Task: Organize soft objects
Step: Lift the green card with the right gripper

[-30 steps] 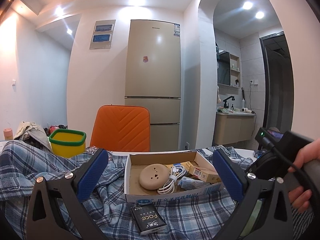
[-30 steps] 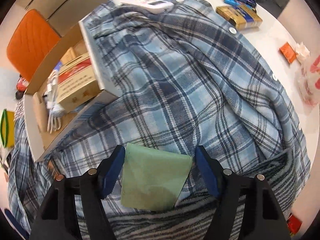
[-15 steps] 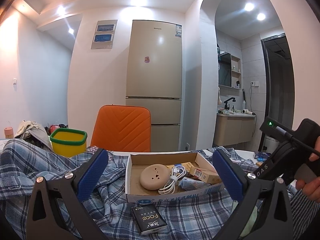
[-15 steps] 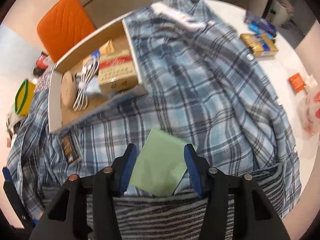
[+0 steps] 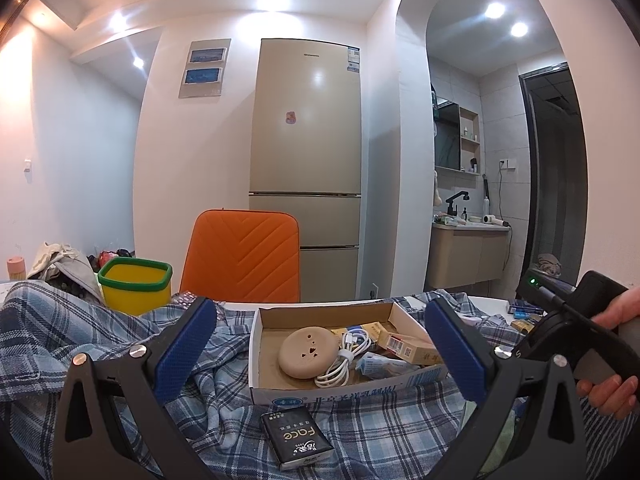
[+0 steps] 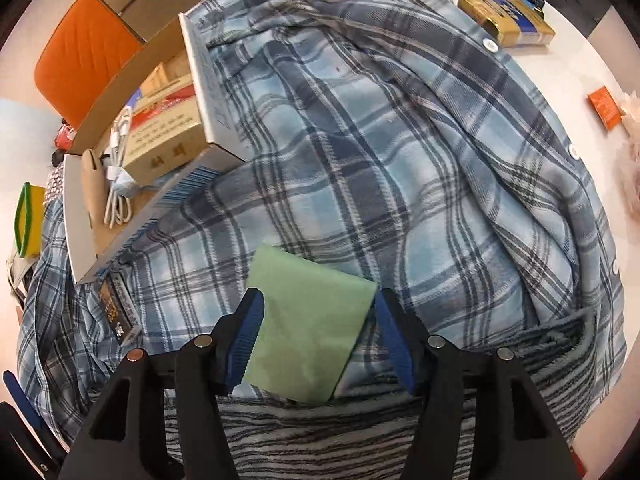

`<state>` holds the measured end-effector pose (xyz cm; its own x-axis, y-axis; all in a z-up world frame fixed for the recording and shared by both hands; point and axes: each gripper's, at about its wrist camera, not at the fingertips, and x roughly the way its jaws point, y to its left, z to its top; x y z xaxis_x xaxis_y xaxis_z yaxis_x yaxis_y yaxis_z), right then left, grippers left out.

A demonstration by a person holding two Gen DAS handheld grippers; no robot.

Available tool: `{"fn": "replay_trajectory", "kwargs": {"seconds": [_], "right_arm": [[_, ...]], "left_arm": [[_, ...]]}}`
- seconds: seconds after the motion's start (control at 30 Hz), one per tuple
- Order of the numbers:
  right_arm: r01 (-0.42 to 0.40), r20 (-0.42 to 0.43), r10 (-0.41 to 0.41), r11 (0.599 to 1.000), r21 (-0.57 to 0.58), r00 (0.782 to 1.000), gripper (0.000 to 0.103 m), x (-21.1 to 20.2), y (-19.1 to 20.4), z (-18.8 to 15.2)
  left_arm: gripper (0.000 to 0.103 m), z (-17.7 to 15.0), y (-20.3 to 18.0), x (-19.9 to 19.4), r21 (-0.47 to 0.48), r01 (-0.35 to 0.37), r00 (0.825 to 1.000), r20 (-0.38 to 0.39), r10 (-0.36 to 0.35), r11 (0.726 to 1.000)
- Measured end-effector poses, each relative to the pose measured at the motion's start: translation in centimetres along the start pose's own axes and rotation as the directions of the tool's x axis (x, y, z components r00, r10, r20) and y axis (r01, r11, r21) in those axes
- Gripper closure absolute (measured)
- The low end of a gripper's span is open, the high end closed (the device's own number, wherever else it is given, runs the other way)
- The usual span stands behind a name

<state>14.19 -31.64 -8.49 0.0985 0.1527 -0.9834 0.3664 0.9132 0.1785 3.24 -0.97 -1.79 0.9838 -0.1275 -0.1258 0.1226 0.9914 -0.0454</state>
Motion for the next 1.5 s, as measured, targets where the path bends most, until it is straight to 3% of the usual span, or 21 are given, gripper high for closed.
{"fn": "replay_trajectory", "kwargs": {"seconds": [0.1, 0.47, 0.6, 0.7, 0.8, 1.03, 1.5], "right_arm": [[-0.013, -0.029, 0.013, 1.000, 0.006, 1.000, 0.042, 0.4, -0.3, 0.3], [0.013, -0.006, -0.013, 0.999, 0.038, 1.000, 0.042, 1.4, 1.4, 0.9], [0.050, 0.018, -0.050, 0.998, -0.024, 0.999, 0.042, 1.9, 3.6, 1.4], [0.082, 0.033, -0.079, 0.989, -0.121, 0.996, 0.033, 2.2, 5.6, 1.8], [0.095, 0.038, -0.090, 0.983, -0.157, 0.995, 0.032, 2.4, 6.8, 1.7], [0.126, 0.032, -0.123, 0.984, -0.128, 0.992, 0.032, 3.6, 7.5, 1.1], [0.188, 0.106, -0.172, 0.967, -0.169, 0.979, 0.031, 5.3, 10.0, 1.2]], "left_arm": [[0.000, 0.1, -0.2, 0.0, 0.012, 0.003, 1.000, -0.001, -0.003, 1.000], [0.000, 0.1, -0.3, -0.2, 0.019, 0.003, 1.000, 0.010, -0.003, 1.000], [0.000, 0.1, -0.4, -0.3, 0.023, 0.004, 1.000, 0.014, -0.004, 1.000], [0.000, 0.1, -0.4, -0.4, 0.025, 0.004, 1.000, 0.019, -0.004, 1.000], [0.000, 0.1, -0.5, -0.5, 0.030, 0.005, 1.000, 0.022, -0.006, 1.000], [0.000, 0.1, -0.8, -0.6, 0.043, 0.009, 1.000, 0.027, -0.010, 0.999], [0.000, 0.1, -0.6, -0.7, 0.033, 0.001, 1.000, 0.028, -0.002, 0.999]]}}
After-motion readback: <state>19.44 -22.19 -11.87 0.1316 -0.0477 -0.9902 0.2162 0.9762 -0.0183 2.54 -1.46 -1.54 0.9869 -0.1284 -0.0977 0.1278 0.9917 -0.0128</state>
